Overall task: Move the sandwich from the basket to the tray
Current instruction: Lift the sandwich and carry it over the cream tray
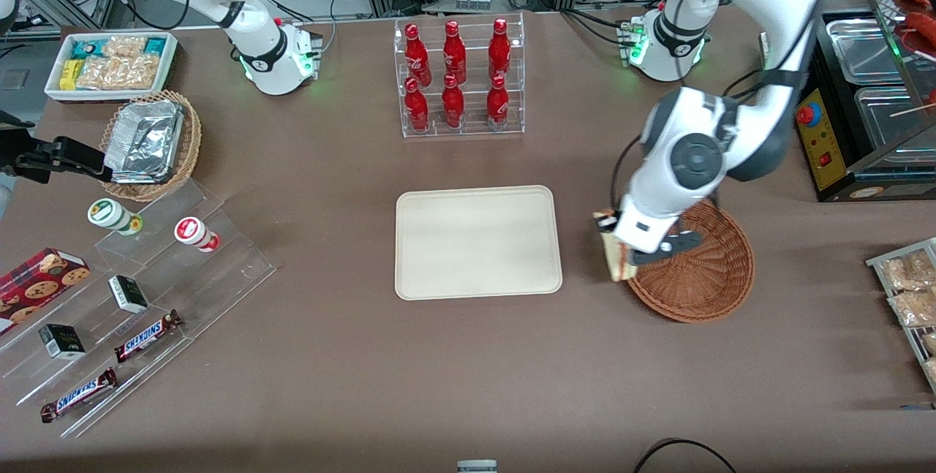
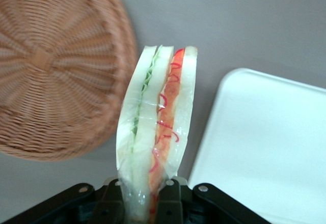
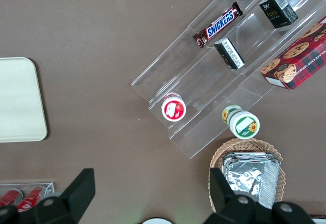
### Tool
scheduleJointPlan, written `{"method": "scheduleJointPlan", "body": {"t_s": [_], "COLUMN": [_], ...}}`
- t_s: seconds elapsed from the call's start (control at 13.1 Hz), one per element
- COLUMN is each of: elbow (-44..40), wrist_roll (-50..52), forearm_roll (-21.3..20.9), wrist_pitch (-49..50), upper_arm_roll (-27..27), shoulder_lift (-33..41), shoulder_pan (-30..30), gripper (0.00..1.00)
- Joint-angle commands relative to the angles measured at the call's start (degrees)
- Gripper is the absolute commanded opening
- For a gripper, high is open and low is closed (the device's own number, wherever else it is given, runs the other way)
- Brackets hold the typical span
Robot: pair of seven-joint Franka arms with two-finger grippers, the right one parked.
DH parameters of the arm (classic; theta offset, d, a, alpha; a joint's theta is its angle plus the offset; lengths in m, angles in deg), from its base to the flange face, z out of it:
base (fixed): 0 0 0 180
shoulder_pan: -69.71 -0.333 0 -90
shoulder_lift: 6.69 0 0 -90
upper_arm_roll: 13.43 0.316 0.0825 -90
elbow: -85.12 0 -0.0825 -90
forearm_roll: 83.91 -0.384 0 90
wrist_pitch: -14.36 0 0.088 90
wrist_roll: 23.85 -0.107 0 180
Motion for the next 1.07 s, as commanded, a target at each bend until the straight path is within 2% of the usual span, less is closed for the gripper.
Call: {"method": "scheduleJointPlan", "body": {"t_s": [0.0,0.61,0.99], "elbow": [-8.61,-27.69,-30.7], "wrist_roll": [6.76,23.65,26.12], "forearm_roll": [0.33,-0.46,-2.48], "wrist_pitch": [1.41,2.91,2.82], "upper_arm_roll": [0.76,1.11,1.38], "shoulder_lift": [-7.21,-23.21,-26.57], "shoulder_pan": [5.55,18.83,21.74], "gripper": [0.0,0.0,0.0]}}
